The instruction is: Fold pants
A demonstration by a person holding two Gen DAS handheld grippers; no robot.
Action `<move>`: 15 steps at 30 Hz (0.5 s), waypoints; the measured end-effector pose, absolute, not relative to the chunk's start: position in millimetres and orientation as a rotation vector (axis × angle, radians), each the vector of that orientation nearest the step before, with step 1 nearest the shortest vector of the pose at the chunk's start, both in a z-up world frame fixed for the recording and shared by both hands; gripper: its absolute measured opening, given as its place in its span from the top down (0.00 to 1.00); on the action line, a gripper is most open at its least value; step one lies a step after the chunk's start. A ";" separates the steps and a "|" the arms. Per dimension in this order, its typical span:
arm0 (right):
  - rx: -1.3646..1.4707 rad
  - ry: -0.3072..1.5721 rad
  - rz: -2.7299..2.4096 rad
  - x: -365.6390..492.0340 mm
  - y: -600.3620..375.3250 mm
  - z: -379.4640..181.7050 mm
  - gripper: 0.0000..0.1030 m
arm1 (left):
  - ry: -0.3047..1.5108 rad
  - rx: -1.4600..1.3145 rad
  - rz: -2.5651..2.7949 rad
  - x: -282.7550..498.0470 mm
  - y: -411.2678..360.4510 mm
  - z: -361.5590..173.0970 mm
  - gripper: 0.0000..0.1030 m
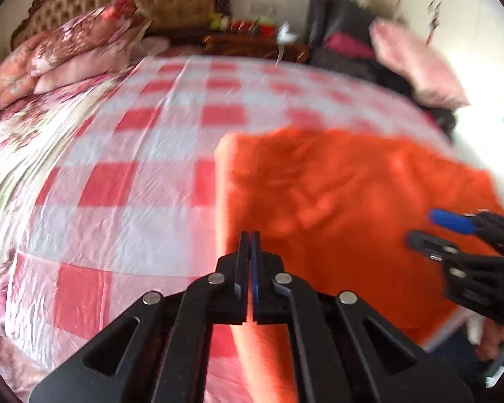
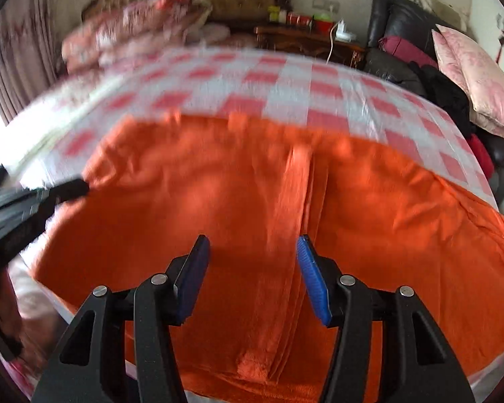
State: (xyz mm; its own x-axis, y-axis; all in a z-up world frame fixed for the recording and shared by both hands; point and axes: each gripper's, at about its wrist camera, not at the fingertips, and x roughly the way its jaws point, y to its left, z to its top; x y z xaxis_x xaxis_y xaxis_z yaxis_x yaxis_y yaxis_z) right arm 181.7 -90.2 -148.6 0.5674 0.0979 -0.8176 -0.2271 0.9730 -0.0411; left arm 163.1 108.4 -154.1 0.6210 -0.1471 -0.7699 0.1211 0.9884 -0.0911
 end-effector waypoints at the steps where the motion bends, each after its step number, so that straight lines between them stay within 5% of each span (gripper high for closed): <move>1: -0.139 0.966 0.194 181.0 -91.6 -154.1 0.48 | 0.874 -0.044 -0.154 166.8 113.8 -155.2 0.99; 15: -0.144 0.970 0.173 178.7 -96.7 -158.1 0.34 | 0.869 0.004 -0.146 253.2 120.9 -148.3 0.99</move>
